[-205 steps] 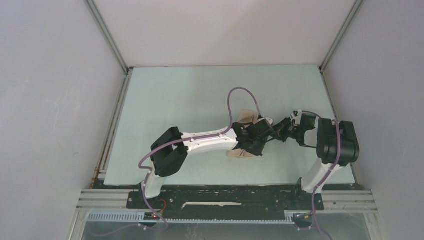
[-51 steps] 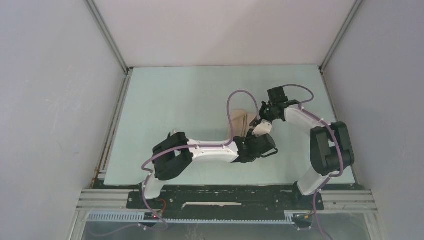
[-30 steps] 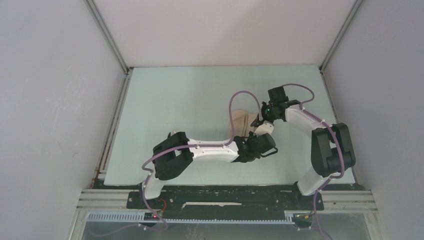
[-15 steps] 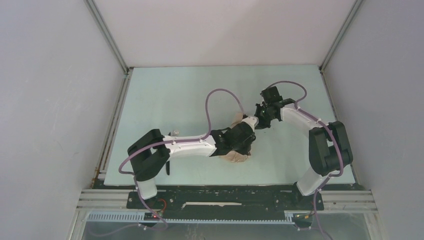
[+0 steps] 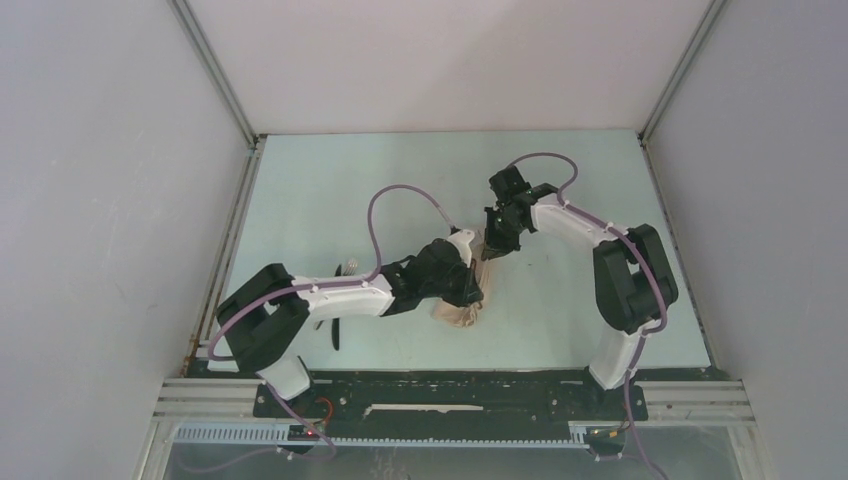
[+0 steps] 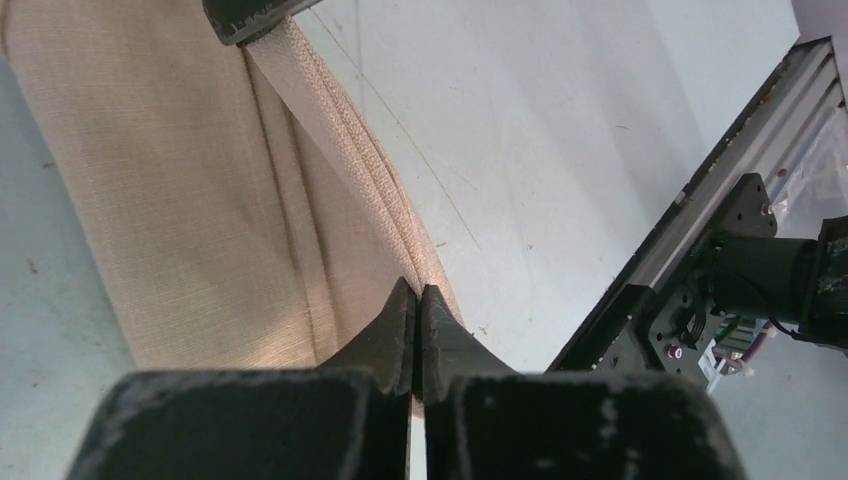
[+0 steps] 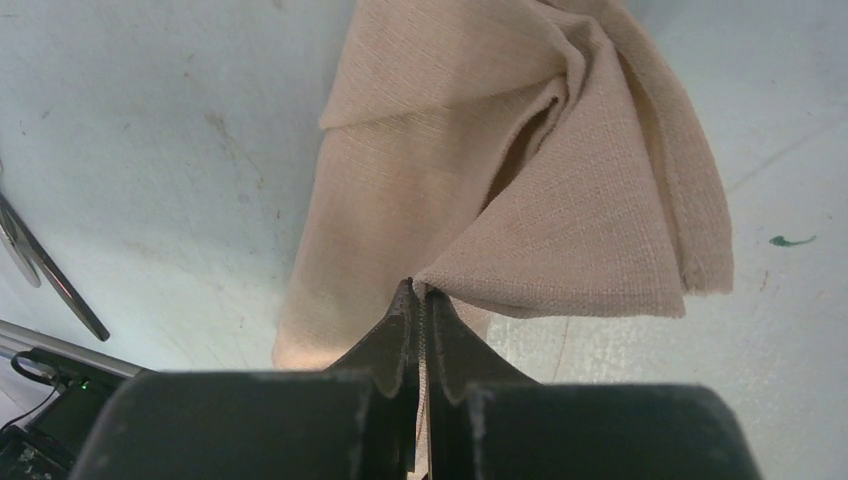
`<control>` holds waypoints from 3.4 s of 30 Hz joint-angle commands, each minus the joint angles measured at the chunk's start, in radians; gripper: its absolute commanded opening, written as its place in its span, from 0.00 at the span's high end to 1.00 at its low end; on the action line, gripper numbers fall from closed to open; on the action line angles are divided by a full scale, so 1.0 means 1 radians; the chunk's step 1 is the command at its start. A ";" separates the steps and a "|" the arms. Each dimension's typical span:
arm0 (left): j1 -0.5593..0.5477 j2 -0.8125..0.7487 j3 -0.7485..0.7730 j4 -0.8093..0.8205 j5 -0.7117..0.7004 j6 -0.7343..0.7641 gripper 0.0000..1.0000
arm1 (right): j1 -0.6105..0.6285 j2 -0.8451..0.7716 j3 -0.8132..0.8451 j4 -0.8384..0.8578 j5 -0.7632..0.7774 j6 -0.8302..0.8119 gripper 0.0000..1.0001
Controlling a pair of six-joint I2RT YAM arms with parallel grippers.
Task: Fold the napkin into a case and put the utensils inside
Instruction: Fold the 2/3-rectangle-folded napkin at the center of the board, then move the smaller rectangle folded napkin to the center of the board.
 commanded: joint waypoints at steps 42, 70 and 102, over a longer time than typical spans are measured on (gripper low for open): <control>0.283 0.060 -0.350 0.332 0.340 -0.106 1.00 | -0.020 0.131 0.336 -0.102 -0.279 -0.095 0.28; 0.287 -0.208 -0.305 0.071 0.229 -0.037 0.55 | 0.008 0.107 -0.338 0.840 -0.464 0.264 0.31; 0.157 -0.088 -0.311 -0.046 0.004 -0.219 0.77 | -0.004 -0.141 -0.197 0.402 -0.485 0.059 0.14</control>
